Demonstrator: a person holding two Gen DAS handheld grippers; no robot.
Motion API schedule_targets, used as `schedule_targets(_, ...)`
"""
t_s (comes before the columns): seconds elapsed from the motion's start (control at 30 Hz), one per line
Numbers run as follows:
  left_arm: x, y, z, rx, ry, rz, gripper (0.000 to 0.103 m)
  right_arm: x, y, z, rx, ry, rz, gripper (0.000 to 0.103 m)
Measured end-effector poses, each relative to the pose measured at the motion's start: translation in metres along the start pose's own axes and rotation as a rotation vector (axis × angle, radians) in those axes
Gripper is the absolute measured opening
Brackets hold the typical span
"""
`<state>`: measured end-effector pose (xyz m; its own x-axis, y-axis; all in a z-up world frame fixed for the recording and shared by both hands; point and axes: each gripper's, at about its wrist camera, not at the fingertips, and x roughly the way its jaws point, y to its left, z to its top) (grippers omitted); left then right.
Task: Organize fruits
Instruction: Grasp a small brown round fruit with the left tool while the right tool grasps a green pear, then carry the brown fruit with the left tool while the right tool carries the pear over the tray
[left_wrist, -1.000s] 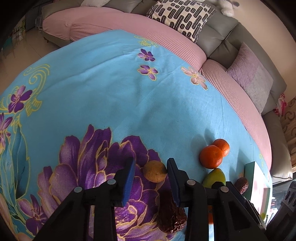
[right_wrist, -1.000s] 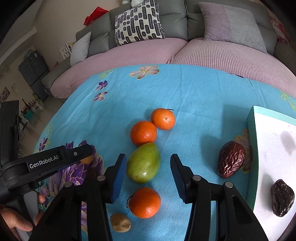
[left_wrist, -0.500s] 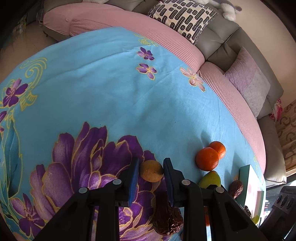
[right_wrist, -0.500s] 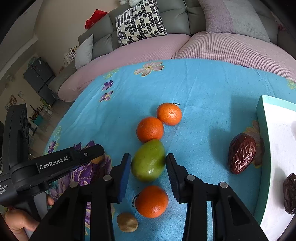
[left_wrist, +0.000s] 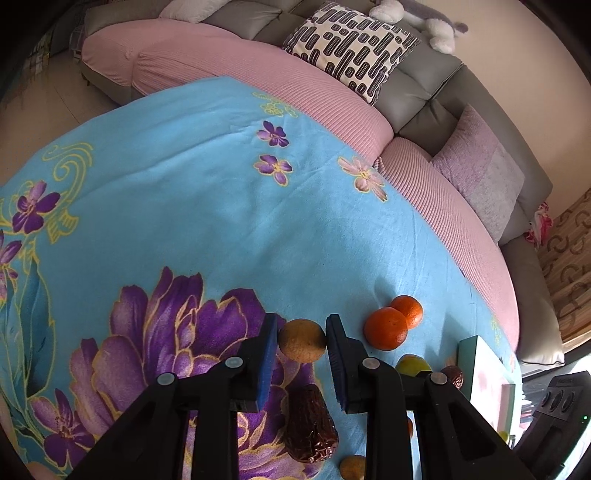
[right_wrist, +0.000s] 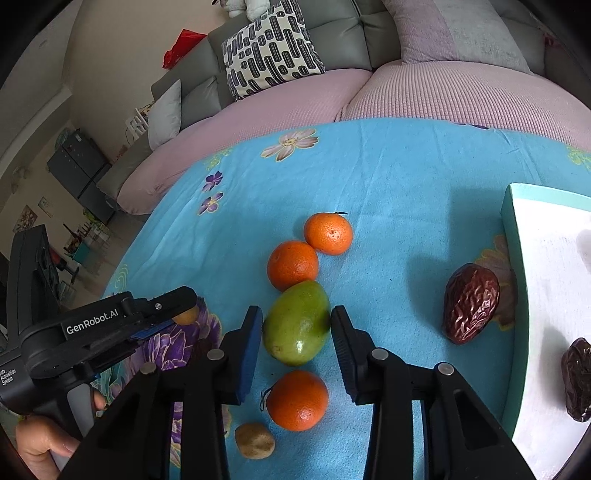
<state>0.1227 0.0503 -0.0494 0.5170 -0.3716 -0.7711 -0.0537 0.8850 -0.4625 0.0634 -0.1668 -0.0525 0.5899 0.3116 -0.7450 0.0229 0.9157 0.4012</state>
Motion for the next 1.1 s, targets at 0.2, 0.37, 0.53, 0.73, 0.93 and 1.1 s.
schedule_targets(0.2,-0.015,-0.013,0.002,0.033,-0.041,-0.013,0.028,-0.026,-0.005,0.007,0.017,-0.068,0.002,0.038)
schedule_targets(0.37,-0.025,-0.031,0.002,0.073,-0.069,-0.022,0.028,-0.048,-0.011,0.013,0.034,-0.125,0.016,0.038)
schedule_targets(0.53,-0.029,-0.05,-0.002,0.124,-0.076,-0.025,0.028,-0.065,-0.018,0.014,0.055,-0.169,0.033,0.038)
schedule_targets(0.73,-0.021,-0.079,-0.013,0.185,-0.043,-0.051,0.028,-0.082,-0.036,0.016,0.105,-0.21,0.038,0.038)
schedule_targets(0.93,-0.011,-0.113,-0.026,0.252,0.0,-0.086,0.028,-0.11,-0.066,0.017,0.145,-0.268,-0.047,0.038)
schedule_targets(1.1,-0.003,-0.143,-0.037,0.312,0.035,-0.114,0.028,-0.14,-0.103,0.012,0.202,-0.322,-0.167,0.038)
